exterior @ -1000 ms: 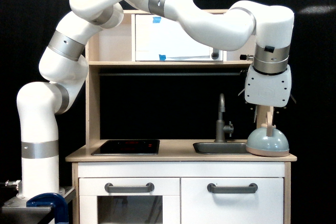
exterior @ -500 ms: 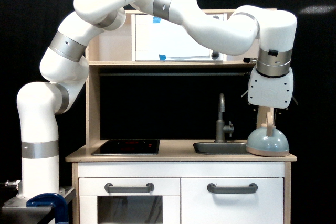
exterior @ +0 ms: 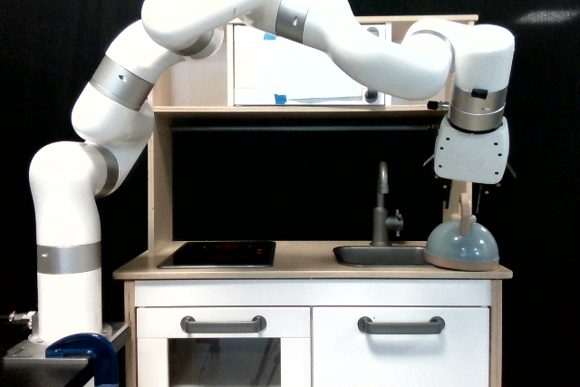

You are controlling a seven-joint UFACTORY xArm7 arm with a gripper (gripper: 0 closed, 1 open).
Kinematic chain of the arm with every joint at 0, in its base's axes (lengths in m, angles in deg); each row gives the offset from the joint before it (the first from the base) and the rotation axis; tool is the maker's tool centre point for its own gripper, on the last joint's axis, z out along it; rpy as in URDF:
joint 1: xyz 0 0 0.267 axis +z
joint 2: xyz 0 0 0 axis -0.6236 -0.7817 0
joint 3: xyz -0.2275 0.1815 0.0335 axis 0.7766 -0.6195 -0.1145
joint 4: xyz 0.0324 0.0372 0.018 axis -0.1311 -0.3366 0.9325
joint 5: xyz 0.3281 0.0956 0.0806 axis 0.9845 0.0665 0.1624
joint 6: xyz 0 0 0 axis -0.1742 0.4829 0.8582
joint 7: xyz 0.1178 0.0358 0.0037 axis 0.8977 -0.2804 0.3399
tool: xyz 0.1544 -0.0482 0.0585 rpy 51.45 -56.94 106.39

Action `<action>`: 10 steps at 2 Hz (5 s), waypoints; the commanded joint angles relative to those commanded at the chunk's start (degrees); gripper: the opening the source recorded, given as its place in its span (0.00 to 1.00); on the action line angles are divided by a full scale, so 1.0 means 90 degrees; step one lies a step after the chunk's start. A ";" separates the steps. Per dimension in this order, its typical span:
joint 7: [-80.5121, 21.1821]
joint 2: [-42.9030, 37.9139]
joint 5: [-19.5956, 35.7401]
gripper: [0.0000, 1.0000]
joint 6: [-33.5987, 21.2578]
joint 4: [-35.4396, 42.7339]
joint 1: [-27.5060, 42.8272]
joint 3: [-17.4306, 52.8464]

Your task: Place the teapot on the stove

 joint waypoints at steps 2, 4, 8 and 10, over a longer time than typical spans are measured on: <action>0.0567 -0.0434 -0.0226 1.00 0.0467 0.0404 0.0281 -0.0468; 0.0640 -0.0372 -0.0287 0.00 0.0729 0.0175 0.0321 -0.0649; -0.0102 0.6029 0.0696 0.00 0.1344 -0.7098 0.0159 -0.0940; 0.0755 0.9844 -0.0102 0.00 0.0221 -0.9565 0.0670 -0.0020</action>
